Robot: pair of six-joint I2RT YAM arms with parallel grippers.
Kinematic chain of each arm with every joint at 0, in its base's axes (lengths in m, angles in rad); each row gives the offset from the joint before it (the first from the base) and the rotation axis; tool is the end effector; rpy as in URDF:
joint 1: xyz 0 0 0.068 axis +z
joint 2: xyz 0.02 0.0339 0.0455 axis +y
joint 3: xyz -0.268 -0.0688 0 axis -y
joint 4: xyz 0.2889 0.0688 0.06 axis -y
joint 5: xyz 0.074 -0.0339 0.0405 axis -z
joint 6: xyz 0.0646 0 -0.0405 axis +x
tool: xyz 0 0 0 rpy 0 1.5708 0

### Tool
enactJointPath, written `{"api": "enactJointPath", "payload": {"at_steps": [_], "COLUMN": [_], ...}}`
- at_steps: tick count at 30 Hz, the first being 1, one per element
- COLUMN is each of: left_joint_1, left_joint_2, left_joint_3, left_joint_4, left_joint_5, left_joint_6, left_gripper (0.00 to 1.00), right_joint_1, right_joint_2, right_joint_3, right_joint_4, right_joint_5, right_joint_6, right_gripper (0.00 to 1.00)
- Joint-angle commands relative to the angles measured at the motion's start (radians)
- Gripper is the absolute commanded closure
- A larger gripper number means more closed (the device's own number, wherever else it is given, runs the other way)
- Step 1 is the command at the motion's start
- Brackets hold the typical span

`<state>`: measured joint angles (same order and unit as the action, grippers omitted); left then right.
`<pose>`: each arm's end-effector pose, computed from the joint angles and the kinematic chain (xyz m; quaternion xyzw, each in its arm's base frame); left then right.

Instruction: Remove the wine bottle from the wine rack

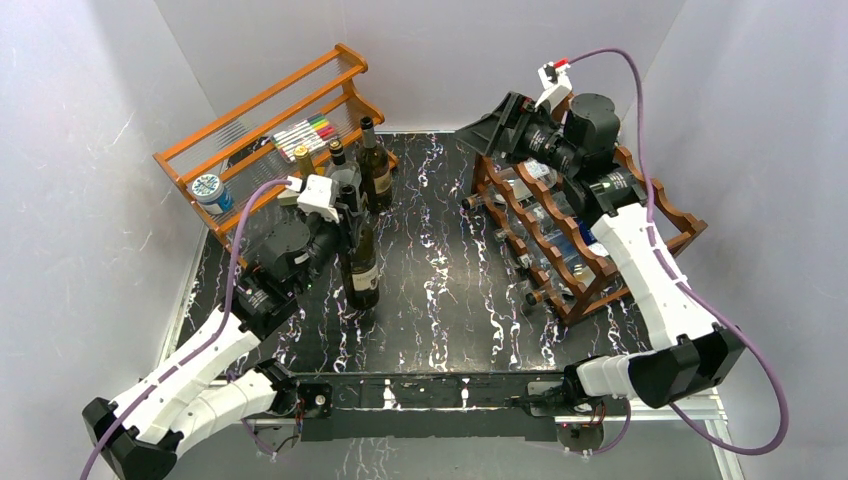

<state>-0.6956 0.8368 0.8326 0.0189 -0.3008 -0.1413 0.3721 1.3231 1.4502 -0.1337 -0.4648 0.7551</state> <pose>0.2159 -0.1553 0.3733 0.0872 0.6967 -0.1901 0.6862 0.3295 0.1597 0.4686 -0.0280 0.7086 0.5045 0.4925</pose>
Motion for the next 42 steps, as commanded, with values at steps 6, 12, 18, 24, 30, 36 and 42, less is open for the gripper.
{"api": "enactJointPath", "payload": {"at_steps": [6, 12, 18, 24, 30, 36, 42], "left_joint_1": [0.024, 0.157, 0.34, 0.447, 0.479, 0.487, 0.49], "left_joint_2": [-0.023, -0.003, 0.022, 0.066, 0.149, 0.211, 0.238], "left_joint_3": [0.034, 0.045, 0.035, 0.002, -0.046, -0.053, -0.025], "left_joint_4": [-0.035, -0.04, -0.005, 0.105, 0.253, 0.325, 0.33], "left_joint_5": [-0.132, -0.049, 0.071, 0.093, 0.12, 0.119, 0.125], "left_joint_6": [-0.05, -0.077, -0.113, -0.139, -0.074, -0.046, -0.031], "left_gripper": [1.0, 1.0, 1.0, 1.0, 1.0, 1.0, 1.0], "right_joint_1": [-0.007, -0.006, -0.006, -0.006, -0.006, -0.006, -0.006], "right_joint_2": [-0.147, -0.216, -0.252, -0.282, -0.297, -0.309, -0.308], "right_joint_3": [0.064, 0.016, 0.012, -0.001, -0.012, -0.018, -0.019], "right_joint_4": [-0.185, -0.164, -0.172, -0.174, -0.175, -0.179, -0.178], "right_joint_5": [0.341, 0.379, 0.394, 0.404, 0.409, 0.424, 0.425], "right_joint_6": [-0.503, -0.542, -0.569, -0.582, -0.591, -0.602, -0.606], "right_gripper": [0.02, 0.02, 0.02, 0.02, 0.02, 0.02, 0.02]}}
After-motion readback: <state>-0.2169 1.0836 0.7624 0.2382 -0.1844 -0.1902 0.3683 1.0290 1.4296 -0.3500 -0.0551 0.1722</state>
